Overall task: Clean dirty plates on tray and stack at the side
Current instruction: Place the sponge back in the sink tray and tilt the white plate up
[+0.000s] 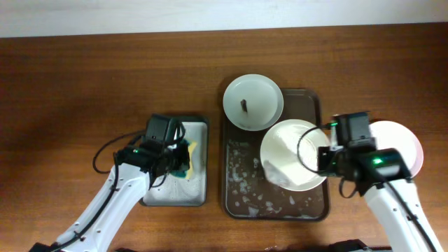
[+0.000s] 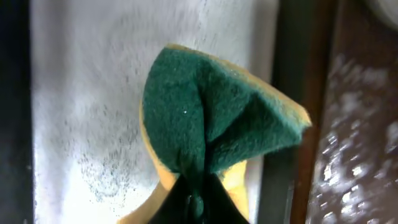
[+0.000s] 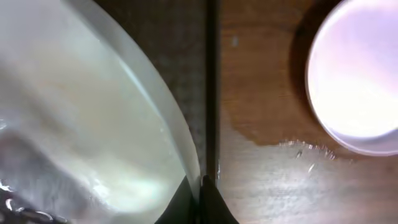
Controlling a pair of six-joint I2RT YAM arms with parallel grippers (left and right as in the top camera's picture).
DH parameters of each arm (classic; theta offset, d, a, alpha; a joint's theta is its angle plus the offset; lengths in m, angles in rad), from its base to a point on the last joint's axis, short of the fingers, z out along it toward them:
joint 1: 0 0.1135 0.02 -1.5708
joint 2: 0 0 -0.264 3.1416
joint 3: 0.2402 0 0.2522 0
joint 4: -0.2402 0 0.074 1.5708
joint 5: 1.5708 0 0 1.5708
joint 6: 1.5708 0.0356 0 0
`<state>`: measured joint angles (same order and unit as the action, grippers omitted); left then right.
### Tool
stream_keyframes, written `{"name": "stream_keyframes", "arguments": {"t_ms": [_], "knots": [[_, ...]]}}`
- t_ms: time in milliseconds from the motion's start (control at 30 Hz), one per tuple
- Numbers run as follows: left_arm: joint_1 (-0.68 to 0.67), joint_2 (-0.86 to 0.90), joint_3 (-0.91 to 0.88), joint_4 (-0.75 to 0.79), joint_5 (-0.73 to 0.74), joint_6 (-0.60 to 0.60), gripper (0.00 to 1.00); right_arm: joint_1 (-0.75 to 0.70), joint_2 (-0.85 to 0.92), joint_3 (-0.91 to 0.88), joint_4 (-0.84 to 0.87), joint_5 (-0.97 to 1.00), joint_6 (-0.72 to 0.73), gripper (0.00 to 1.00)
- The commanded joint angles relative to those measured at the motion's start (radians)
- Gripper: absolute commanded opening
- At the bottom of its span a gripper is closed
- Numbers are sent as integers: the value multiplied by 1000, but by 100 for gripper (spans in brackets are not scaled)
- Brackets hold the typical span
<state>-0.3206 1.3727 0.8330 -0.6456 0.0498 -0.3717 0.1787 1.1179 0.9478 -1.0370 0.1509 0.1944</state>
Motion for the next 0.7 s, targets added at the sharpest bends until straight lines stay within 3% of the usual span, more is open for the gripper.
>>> {"name": "stream_keyframes", "arguments": {"t_ms": [0,200,367,667], "knots": [[8,-20,13,3,78,30,32,168,-10,0,-14,238,96,4],[8,-141,114,-79,86,29,66,454,-10,0,-58,538,274,4],[8,-200,114,-93,114,29,87,683,-10,0,-68,731,287,4],[8,-198,114,-100,126,29,94,928,-10,0,-128,1085,285,4]]}}
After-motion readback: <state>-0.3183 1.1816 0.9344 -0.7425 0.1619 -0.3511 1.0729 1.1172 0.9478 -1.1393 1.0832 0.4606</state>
